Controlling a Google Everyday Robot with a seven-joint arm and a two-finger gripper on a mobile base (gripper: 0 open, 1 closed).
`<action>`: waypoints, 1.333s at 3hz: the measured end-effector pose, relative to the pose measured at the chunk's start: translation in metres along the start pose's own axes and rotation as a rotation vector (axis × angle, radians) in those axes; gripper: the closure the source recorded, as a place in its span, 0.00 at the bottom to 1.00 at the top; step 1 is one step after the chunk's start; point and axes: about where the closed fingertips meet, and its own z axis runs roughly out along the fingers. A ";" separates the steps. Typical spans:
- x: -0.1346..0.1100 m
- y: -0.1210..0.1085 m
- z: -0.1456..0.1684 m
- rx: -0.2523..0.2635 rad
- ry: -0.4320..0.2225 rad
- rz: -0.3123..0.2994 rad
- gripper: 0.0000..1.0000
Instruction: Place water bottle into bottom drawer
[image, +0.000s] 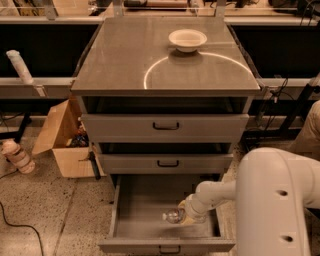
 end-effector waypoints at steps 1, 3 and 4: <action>0.011 -0.007 0.027 -0.016 0.011 0.020 1.00; 0.036 -0.014 0.075 -0.079 0.024 0.066 1.00; 0.037 -0.015 0.075 -0.077 0.024 0.067 0.81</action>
Offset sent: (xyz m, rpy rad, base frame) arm 0.0324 -0.0050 -0.0810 -0.0329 0.0767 -0.0363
